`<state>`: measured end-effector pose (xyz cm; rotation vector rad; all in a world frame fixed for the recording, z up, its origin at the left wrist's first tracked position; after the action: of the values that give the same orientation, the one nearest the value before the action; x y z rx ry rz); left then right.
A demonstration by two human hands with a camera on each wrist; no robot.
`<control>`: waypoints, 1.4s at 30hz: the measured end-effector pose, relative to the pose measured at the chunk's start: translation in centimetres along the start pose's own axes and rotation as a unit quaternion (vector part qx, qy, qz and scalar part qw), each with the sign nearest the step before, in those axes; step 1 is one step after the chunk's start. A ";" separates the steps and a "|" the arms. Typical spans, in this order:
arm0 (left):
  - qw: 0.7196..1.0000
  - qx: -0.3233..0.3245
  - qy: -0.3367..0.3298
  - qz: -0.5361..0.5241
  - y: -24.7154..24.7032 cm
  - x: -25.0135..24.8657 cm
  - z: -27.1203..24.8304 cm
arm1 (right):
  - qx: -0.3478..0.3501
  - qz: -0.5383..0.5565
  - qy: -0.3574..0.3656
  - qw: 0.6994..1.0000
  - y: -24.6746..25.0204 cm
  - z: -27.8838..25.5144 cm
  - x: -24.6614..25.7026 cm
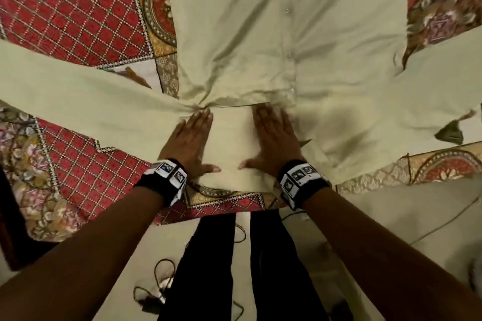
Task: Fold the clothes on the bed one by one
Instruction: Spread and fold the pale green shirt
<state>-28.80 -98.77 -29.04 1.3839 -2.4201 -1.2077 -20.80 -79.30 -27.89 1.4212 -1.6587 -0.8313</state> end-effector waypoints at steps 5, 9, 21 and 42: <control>0.999 0.023 0.033 0.000 0.6 -0.4 -0.4 | 0.031 -0.020 -0.015 0.999 -0.1 -1.1 -0.4; 0.996 0.068 0.048 0.007 1.1 -1.3 -1.4 | 0.081 -0.032 -0.029 0.996 0.5 -2.6 -0.1; 0.943 -0.152 -0.260 -0.142 11.2 -20.3 5.5 | -0.126 0.069 -0.120 0.982 6.4 -4.5 -17.0; 0.998 -0.050 -0.021 -0.014 1.8 -27.5 10.9 | 0.013 -0.044 0.060 0.997 0.6 -7.5 -26.3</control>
<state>-18.92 -70.84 -27.56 1.3819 -2.3406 -1.3572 -12.74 -53.13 -27.64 1.5423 -1.5310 -0.7604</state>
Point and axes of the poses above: each hand's wrist, its own z-axis towards the middle knuckle, its own y-axis out of the back of the hand, x = y × z, the point moved 7 cm from there along z, towards the middle knuckle, and after that the axes turned 10 degrees about -z, right-handed, at the moved point
